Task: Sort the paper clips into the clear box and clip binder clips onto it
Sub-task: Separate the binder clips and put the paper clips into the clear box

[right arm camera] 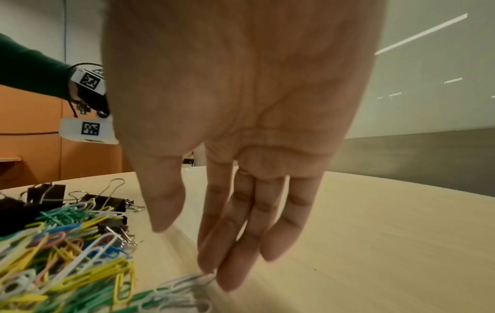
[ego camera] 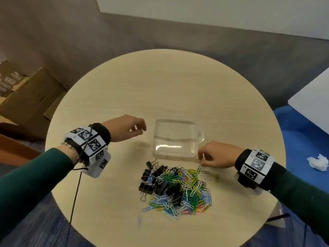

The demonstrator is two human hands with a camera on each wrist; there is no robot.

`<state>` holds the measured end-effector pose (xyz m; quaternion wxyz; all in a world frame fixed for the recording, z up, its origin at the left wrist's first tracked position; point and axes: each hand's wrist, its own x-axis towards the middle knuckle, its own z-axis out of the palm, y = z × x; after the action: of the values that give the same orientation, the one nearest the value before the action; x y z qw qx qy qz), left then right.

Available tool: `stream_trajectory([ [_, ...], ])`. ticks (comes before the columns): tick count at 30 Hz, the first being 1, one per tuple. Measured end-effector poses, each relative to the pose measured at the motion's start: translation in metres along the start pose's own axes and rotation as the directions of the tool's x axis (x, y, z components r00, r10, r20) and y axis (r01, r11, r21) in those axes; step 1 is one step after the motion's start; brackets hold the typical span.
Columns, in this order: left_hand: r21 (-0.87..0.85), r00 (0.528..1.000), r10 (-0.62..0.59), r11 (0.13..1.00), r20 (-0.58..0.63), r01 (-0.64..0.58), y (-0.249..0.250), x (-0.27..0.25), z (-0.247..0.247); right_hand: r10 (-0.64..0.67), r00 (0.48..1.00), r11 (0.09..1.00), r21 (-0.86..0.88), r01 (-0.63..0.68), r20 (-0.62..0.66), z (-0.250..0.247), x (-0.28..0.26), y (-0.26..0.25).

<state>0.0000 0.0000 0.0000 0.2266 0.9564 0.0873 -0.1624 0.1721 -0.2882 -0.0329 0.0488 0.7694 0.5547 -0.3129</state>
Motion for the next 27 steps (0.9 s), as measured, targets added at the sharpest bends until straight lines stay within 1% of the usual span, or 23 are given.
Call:
stream_trajectory([
  [2,0.006,0.996,0.071,0.997,-0.056,-0.071,0.010,0.010,0.010,-0.043,0.990,0.999,-0.038,0.038,-0.134,0.008,0.003,-0.002],
  [3,0.010,0.990,0.115,0.993,-0.075,-0.115,0.015,0.014,0.016,-0.057,0.976,0.998,-0.045,0.049,-0.209,0.014,0.004,-0.003],
  [4,0.027,0.985,0.154,0.988,-0.072,-0.153,0.022,0.017,0.024,-0.056,0.964,0.998,-0.040,0.047,-0.261,0.021,0.005,-0.005],
  [6,0.037,0.973,0.217,0.976,-0.073,-0.215,0.030,0.020,0.037,-0.038,0.939,0.999,0.017,0.047,-0.343,0.034,0.004,-0.007],
  [8,0.097,0.971,0.237,0.968,-0.042,-0.232,0.036,0.022,0.047,-0.021,0.924,0.998,0.040,0.039,-0.381,0.046,0.004,-0.008],
  [10,0.165,0.973,0.232,0.960,-0.019,-0.225,0.043,0.022,0.056,-0.002,0.918,0.999,0.040,0.020,-0.397,0.055,0.001,-0.013],
  [13,0.210,0.980,0.198,0.960,-0.030,-0.188,0.051,0.015,0.068,0.031,0.920,0.999,0.053,-0.011,-0.391,0.062,-0.008,-0.021],
  [16,0.211,0.984,0.162,0.967,-0.068,-0.144,0.059,0.007,0.074,0.055,0.926,0.997,0.079,-0.027,-0.373,0.066,-0.019,-0.029],
  [19,0.196,0.985,0.141,0.973,-0.096,-0.120,0.065,0.000,0.077,0.029,0.932,0.996,0.093,0.005,-0.362,0.072,-0.029,-0.038],
  [23,0.147,0.983,0.158,0.979,-0.095,-0.144,0.069,-0.004,0.083,-0.022,0.930,0.998,0.049,0.043,-0.368,0.082,-0.037,-0.043],
  [27,0.087,0.977,0.207,0.975,-0.047,-0.202,0.065,-0.001,0.087,-0.049,0.926,0.995,0.067,0.079,-0.374,0.091,-0.038,-0.044],
])
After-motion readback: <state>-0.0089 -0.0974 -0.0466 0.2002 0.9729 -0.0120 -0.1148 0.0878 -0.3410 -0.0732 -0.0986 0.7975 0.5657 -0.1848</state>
